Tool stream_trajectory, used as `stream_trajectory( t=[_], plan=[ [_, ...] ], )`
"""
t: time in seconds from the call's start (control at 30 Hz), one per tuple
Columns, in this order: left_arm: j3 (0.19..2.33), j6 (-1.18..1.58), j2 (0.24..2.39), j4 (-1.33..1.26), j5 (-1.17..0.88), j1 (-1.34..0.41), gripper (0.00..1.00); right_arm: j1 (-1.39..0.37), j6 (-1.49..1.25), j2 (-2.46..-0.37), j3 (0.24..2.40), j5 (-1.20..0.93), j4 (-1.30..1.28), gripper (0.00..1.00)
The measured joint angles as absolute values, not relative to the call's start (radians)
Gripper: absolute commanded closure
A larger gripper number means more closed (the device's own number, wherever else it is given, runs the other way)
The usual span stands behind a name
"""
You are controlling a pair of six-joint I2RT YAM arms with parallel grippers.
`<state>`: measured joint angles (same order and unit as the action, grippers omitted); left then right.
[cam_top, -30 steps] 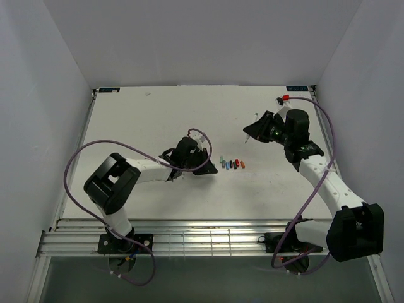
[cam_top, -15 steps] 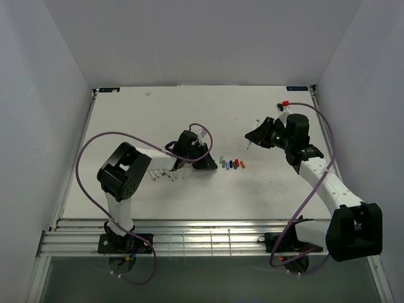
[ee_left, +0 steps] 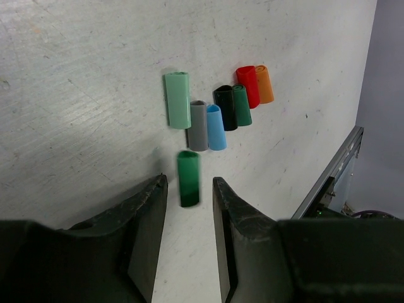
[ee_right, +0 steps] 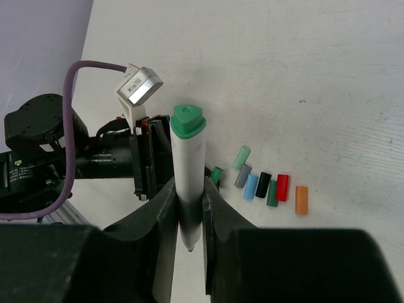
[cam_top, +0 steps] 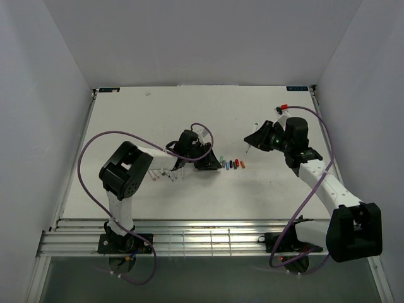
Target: Open the pen caps
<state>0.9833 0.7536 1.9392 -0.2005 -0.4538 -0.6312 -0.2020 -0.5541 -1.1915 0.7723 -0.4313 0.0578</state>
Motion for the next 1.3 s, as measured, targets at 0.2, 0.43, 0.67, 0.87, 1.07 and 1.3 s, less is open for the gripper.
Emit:
stream_trajectory(
  t=[0.2, 0.43, 0.67, 0.87, 1.07, 1.3],
  plan=[
    [0.992, 0.76, 1.939, -0.185, -0.453, -0.631, 0.52, -0.202, -0.566, -1.19, 0.749, -0.442, 0.062, 0.92],
    [1.004, 0.758, 1.936, -0.152, -0.443, -0.631, 0.51, -0.202, -0.569, -1.176, 0.739, -0.448, 0.062, 0.92],
    [0.957, 0.756, 1.888, -0.146, -0.421, -0.631, 0.51, -0.203, -0.578, -1.174, 0.734, -0.46, 0.062, 0.92],
    [0.844, 0.752, 1.724, -0.117, -0.394, -0.631, 0.5, -0.258, -0.594, -1.174, 0.722, -0.45, 0.055, 0.92],
    [0.802, 0.73, 1.435, -0.045, -0.327, -0.631, 0.48, -0.401, -0.6, -1.276, 0.741, -0.437, 0.06, 0.92],
    [0.799, 0.679, 1.091, 0.128, -0.192, -0.63, 0.42, -0.556, -0.624, -1.491, 0.832, -0.432, 0.078, 0.92]
  ],
)
